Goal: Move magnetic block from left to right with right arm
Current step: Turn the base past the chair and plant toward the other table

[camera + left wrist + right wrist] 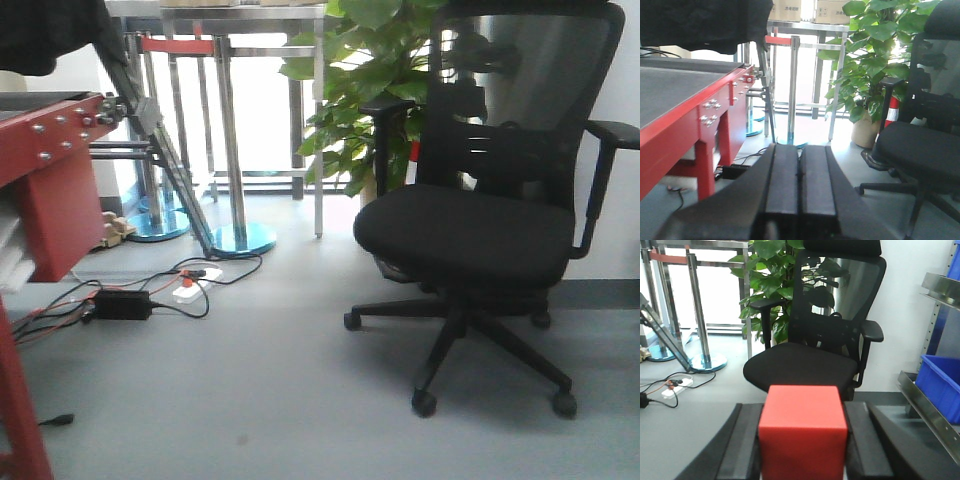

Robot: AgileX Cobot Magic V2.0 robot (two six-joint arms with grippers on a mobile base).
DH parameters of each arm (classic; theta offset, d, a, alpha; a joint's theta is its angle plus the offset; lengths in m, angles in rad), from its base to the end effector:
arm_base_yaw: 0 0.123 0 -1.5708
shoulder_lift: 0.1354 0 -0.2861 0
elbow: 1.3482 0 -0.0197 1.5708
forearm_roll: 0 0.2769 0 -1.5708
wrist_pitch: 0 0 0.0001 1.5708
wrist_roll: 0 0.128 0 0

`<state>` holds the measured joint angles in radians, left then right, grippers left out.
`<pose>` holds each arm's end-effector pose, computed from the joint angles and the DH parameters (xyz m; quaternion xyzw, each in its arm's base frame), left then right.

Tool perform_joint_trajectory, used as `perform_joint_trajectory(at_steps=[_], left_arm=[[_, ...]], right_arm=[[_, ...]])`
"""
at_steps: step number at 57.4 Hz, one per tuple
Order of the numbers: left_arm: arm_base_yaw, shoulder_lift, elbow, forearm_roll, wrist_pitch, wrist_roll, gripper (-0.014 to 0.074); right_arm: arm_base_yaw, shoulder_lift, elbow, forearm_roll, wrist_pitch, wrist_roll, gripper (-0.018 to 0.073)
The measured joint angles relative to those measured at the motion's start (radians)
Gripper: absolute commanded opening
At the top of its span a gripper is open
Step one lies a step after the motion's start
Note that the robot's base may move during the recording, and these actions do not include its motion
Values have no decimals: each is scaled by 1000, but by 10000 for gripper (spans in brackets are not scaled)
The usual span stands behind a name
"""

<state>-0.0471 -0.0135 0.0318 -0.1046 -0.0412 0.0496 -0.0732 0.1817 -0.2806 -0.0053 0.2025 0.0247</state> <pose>0.1180 -0.0050 0.2104 -0.0042 0.6672 -0.0365 0.7440 0.1243 -0.0093 0.2806 0.0334 0.7121 -0.0192 0.7010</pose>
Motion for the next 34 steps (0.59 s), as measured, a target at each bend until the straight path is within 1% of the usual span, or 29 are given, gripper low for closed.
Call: perform_joint_trajectory(at_steps=[34], left_arm=[[0,0,0,0,0,0,-126]], right_arm=[[0,0,0,0,0,0,253]])
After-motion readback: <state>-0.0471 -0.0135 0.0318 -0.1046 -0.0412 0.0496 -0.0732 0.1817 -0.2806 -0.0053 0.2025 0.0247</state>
